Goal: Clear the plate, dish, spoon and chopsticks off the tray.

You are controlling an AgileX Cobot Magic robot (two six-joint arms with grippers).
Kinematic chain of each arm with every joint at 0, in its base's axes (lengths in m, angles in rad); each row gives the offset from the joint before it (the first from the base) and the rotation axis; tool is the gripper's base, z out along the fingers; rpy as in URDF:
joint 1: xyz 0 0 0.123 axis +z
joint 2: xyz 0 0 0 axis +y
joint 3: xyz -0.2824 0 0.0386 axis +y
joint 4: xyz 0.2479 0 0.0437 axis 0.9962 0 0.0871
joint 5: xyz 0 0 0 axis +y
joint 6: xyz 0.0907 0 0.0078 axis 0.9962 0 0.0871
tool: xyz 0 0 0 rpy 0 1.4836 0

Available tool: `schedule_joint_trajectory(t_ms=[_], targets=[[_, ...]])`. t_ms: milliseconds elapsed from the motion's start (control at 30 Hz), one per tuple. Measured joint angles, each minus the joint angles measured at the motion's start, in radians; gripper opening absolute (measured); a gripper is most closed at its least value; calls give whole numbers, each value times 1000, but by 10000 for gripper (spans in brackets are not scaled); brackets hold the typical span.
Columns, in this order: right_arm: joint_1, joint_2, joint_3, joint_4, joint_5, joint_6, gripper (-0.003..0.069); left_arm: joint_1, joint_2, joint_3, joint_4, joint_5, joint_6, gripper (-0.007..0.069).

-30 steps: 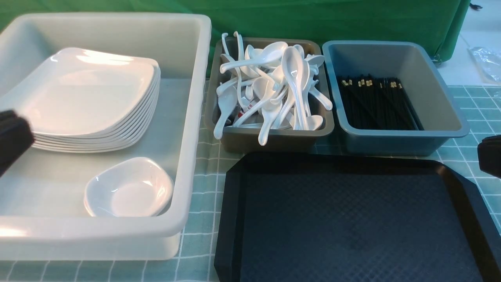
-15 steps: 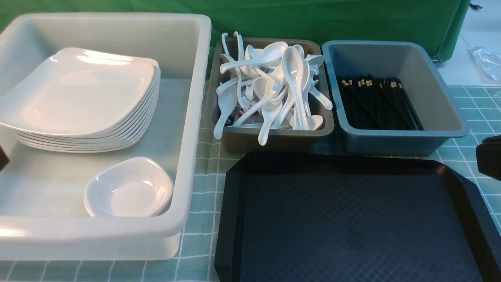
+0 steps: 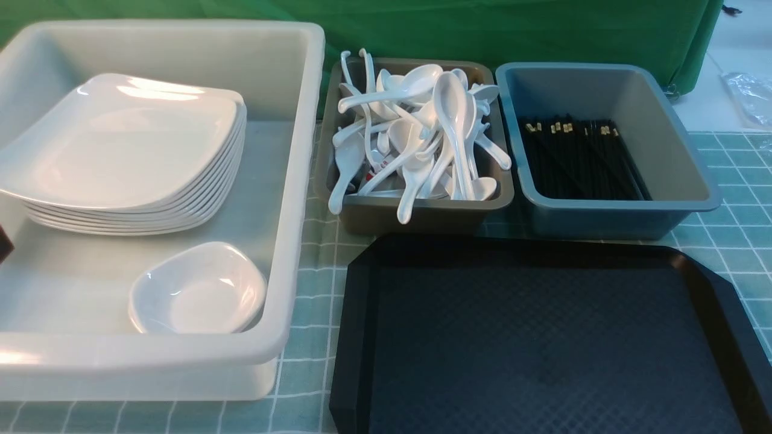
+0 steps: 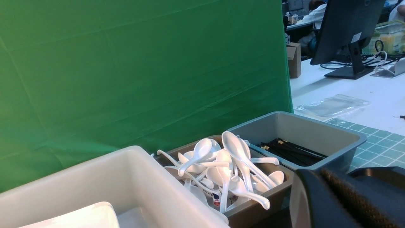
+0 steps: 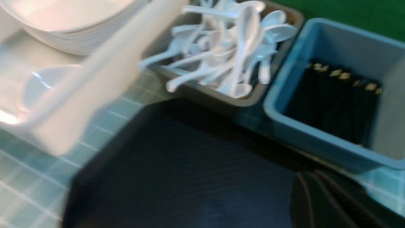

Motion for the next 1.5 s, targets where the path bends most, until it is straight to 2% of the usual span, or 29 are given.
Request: schedule_joint_trajectory(t_ms=[67, 100, 133, 167, 233, 400, 567, 1500], targets=[[-97, -62, 107, 67, -94, -57, 16, 0, 0, 0, 0, 0, 3, 11], [-191, -125, 203, 107, -162, -88, 16, 0, 0, 0, 0, 0, 5, 11], [-191, -125, 219, 112, -172, -90, 16, 0, 0, 0, 0, 0, 6, 11], [-272, -195, 325, 136, -228, -107, 16, 0, 0, 0, 0, 0, 8, 11], [-371, -309, 475, 149, -284, -114, 16, 0, 0, 0, 0, 1, 8, 11], [-480, -501, 699, 149, -340, -128, 16, 0, 0, 0, 0, 1, 8, 11], [-507, -616, 822, 148, -340, -128, 16, 0, 0, 0, 0, 1, 8, 11], [-513, -634, 829, 164, -339, -120, 37, 0, 0, 1, 44, 2, 9, 11]])
